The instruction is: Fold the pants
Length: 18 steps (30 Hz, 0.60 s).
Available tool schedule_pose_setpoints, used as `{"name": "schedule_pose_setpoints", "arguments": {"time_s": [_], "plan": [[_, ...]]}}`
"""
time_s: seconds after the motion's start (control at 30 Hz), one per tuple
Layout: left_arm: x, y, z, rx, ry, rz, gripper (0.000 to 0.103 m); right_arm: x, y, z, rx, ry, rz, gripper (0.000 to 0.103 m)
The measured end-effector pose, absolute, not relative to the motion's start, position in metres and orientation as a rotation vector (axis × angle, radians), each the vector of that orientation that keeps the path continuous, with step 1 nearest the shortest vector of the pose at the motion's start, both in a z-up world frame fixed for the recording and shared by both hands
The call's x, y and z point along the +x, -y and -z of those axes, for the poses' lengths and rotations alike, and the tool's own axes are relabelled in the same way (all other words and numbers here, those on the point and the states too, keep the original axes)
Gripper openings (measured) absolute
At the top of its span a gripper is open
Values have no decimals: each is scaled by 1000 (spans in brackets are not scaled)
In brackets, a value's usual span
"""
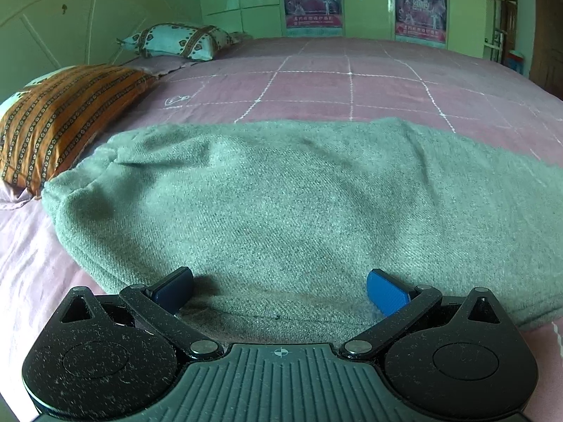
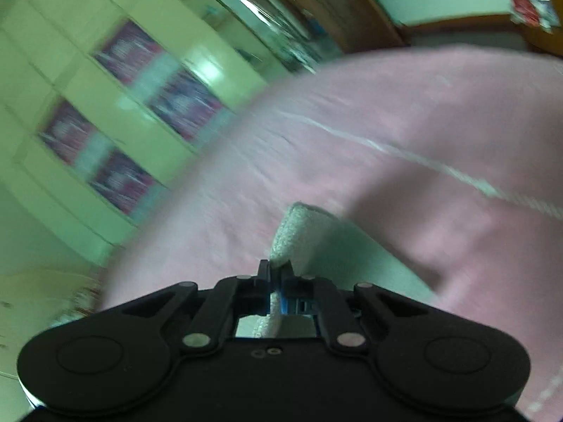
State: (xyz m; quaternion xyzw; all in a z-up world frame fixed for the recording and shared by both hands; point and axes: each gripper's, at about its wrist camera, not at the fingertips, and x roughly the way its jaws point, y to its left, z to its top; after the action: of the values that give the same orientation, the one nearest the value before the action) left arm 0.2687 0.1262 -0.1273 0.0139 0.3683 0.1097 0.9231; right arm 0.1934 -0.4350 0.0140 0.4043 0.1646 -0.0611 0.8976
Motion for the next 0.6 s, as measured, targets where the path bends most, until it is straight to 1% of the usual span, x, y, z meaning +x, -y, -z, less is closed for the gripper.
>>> {"name": "schedule_pose_setpoints", "arguments": {"time_s": [0.07,0.1,0.13,0.23,0.3,0.43,0.53,0.6], "plan": [[269,-126,126,20,-757,-228,103,190,433,-23,848,-282,131,0],[269,-127,126,15,-759,-229,103,189,433,-17,842,-288,156,0],[270,-127,126,15,-764,-229,103,191,433,-1,827,-331,207,0],[272,-127,127,19,-774,-227,103,199,447,71,921,-585,365,0],[272,-128,127,19,-775,-224,103,185,450,90,984,-541,343,0],[274,-128,129,22,-778,-225,103,188,445,82,963,-539,338,0],[272,-128,129,19,-776,-224,103,182,445,60,933,-463,288,0],[273,-128,129,20,-777,-225,103,187,448,64,901,-507,317,0]]}}
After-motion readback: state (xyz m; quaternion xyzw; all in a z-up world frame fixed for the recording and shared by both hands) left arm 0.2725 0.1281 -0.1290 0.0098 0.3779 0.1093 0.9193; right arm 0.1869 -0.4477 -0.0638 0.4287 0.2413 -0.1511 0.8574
